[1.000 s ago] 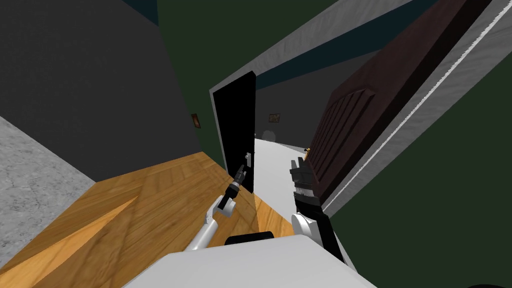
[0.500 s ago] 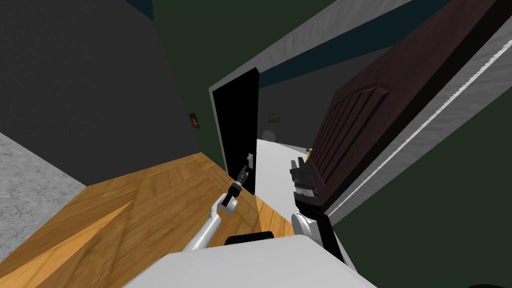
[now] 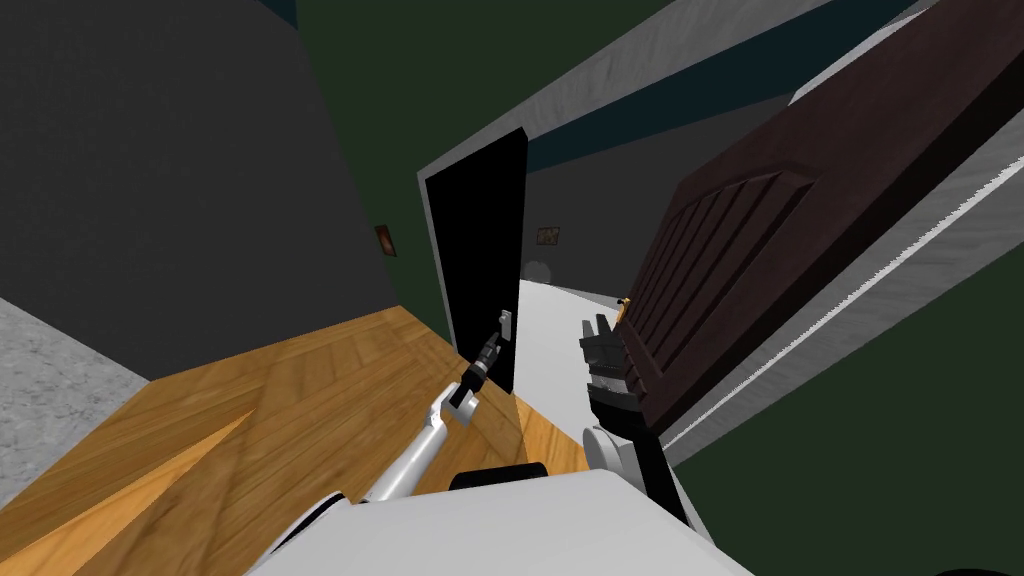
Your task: Push the door open
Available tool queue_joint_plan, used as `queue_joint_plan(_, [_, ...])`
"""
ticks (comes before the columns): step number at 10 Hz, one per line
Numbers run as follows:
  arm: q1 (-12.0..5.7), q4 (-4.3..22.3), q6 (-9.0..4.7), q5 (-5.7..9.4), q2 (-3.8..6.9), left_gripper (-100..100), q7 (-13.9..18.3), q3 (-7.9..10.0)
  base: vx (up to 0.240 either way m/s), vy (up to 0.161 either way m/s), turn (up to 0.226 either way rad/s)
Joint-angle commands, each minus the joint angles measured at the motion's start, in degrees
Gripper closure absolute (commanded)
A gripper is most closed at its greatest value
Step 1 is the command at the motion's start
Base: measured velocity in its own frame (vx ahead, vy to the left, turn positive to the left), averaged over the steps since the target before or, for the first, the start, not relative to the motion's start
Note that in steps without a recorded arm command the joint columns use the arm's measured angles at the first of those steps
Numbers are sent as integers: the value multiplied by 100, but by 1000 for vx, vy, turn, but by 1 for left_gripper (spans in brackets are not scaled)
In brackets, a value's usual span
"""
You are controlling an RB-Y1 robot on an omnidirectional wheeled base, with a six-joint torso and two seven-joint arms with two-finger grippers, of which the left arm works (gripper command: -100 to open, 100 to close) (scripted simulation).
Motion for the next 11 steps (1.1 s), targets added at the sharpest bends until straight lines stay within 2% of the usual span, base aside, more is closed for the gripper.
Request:
queue_joint_plan(1, [-137, 223, -30, -23, -21, -100, 30, -33, 40, 62, -12])
queue_joint_plan(4, [-415, 637, -62, -85, -56, -100, 109, -130, 68, 95, -31])
queue_joint_plan(5, [-415, 637, -62, -85, -56, -100, 109, -130, 59, 79, -13])
queue_joint_plan(6, [-562, 857, -79, -118, -80, -100, 151, -182, 70, 117, -28])
queue_joint_plan(11, [-940, 1420, -123, -202, -152, -100, 259, -315, 84, 113, -28])
